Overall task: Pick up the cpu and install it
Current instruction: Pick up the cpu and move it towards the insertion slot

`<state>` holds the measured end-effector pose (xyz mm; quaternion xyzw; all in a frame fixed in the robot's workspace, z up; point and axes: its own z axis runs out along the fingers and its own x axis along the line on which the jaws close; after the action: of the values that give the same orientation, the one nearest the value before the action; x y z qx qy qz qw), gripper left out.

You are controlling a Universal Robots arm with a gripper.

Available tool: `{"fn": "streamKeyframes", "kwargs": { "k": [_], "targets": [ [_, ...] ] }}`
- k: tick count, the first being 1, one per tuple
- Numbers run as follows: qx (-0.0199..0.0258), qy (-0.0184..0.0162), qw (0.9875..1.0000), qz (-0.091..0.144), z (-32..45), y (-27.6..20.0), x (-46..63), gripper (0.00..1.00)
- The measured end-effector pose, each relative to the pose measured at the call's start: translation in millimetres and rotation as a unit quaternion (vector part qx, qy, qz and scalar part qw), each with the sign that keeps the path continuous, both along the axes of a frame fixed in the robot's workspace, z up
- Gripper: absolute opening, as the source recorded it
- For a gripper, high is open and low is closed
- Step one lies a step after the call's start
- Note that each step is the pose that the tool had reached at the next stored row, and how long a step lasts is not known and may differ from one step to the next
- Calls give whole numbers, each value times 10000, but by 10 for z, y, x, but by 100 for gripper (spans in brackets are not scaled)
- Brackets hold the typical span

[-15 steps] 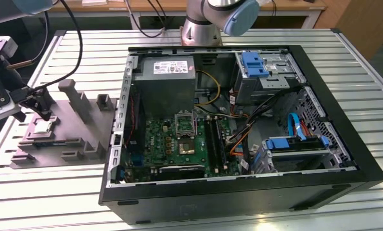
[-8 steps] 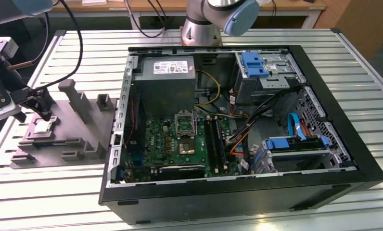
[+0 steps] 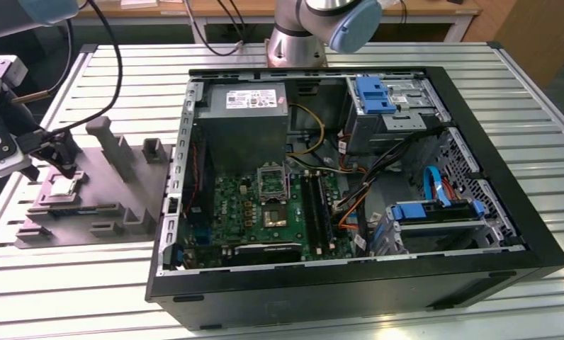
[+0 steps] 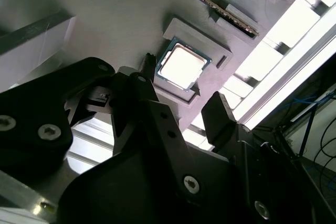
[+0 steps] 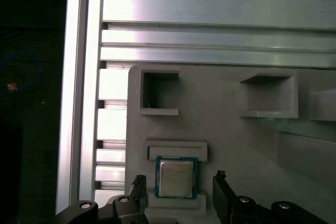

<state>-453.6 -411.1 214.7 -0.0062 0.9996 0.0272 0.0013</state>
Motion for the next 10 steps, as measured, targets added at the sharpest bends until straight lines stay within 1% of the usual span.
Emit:
{"fn": "streamKeyframes", "kwargs": {
  "k": [5,7,10],
  "targets": [
    [0,4,10000,-3,-83,0,-1,62],
    [0,4,10000,-12,-101,0,-1,62],
    [0,5,10000,-84,-119,0,-1,62]
  ]
}}
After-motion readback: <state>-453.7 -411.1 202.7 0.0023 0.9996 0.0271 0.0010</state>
